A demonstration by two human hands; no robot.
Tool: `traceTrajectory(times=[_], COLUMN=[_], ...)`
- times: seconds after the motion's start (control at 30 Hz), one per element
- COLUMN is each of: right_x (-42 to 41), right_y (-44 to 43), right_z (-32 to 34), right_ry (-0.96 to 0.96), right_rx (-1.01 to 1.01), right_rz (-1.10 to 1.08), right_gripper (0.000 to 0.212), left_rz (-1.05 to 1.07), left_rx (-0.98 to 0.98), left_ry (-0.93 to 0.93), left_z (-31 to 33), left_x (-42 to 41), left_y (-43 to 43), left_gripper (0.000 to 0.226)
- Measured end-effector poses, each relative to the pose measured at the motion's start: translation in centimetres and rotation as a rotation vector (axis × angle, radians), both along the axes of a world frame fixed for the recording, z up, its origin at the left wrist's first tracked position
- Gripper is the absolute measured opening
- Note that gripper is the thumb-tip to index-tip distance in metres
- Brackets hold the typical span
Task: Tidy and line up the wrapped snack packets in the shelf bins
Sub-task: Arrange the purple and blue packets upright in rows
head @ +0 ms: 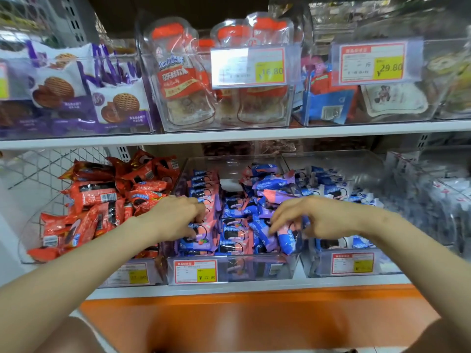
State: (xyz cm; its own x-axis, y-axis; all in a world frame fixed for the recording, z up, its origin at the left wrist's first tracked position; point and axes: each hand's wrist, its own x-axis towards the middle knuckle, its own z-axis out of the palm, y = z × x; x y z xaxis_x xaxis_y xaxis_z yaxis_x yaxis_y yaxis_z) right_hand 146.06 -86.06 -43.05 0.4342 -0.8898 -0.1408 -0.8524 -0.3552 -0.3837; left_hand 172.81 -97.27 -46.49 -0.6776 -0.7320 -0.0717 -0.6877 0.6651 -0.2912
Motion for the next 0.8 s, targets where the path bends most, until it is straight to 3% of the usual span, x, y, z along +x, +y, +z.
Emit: traceTrajectory(times=[0.1,0.2,0.33,0.47,0.57,0.63,0.8], right_x=[0.6,0.6,0.7,2.3,3.9,4.3,5.6], right_y=[-0.6,-1.0,-1.0,-1.0,-1.4,-1.8,-2.2], right_z=[-1.4,-1.3,0.4,1.2,0.6,0.3,-0.8], right_ry=[0.12,0.055,-0.346,-0.782,-1.046,-1.072,-0.893], right_rx=[-0.1,-0.155,-0.187,-0.131,-0.015,0.04,0.116], right_rz=[-0.013,-0.063,-0.246,-0.397,-0.509,-0.517,-0.362], right_gripper=[0.051,0.032,0.021,0.018,0.013,0.01,0.024], left_rz=[-0.005,-0.055,-0.108,-0.039,-0.048,-0.038,0.079], left_rx=[-0.01,-0.025,0.069,0.695,0.644,0.585,0.843], left_ry=[-0.016,0.046,0.36,0.743,0.921,1.03,1.179], left_z=[0.0,0.3,1.7,3.0,1.9,1.8,2.5], left_x=[-0.2,-0.5,-0.9,-2.5,-3.7,-3.5,-1.1], left_y=[0.5,1.2,1.7,4.0,4.9,4.8,3.9], left_gripper=[0.041,0.041,0.032,0.052,0.043,0.025,0.014])
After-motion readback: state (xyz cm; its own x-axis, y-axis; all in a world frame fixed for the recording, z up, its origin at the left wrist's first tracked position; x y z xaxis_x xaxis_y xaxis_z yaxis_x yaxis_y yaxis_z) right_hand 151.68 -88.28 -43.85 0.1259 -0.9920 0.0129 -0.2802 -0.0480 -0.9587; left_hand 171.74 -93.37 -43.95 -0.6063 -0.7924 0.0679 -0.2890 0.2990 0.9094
